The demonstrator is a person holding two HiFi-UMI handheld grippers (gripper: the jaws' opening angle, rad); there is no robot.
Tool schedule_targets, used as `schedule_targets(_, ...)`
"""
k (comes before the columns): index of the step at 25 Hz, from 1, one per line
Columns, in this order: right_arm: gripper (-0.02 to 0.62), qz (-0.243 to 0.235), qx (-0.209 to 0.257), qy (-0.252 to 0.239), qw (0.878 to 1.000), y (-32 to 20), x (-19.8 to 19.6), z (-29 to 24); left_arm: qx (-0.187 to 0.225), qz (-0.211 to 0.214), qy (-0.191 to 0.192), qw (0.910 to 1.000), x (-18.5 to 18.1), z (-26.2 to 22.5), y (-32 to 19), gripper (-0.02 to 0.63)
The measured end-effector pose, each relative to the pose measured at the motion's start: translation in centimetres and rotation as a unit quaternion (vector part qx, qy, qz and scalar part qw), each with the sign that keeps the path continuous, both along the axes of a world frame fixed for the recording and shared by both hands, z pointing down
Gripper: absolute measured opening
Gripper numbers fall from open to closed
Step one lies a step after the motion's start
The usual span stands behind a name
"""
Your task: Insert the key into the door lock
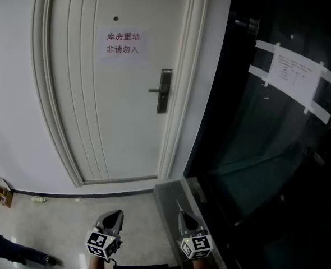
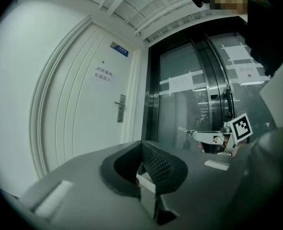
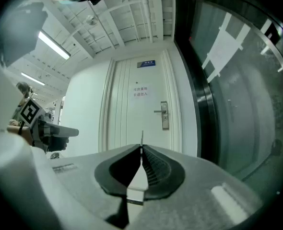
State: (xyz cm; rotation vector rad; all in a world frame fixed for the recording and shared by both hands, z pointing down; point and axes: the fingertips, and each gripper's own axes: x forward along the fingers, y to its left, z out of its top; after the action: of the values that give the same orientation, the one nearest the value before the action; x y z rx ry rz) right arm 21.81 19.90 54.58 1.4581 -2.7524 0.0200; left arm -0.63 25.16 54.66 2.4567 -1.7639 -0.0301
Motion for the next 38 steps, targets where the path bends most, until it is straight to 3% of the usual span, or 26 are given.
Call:
schedule_targets(8,0.011,-0.009,-0.002,-0.008,1.000,1.1,-1.4,0.1,-0.003,0.005,-0.003,1.0000,-1.0,0.1,0.6,0.002)
schedule_targets(24,0.011,0.018,-0.003,-0.005,1.000,2.1,-5.1,1.1,-0.012,0.042,-0.007,0.9990,-4.6,1.3,0.9,0.002)
schedule_targets(31,0.011,0.026,-0.003,-0.003,1.000,-1.0,-5.3,1.9,-0.007,0.042,-0.002,0.9991,-5.2,2.1,-2.4,0.002)
schedule_targets(38,0.011,0.014,-0.004,-0.003,1.000,-7.5,-5.7,2.4,-0.012,0.032,0.003,0.9994,-5.3,2.5,-8.3,0.002)
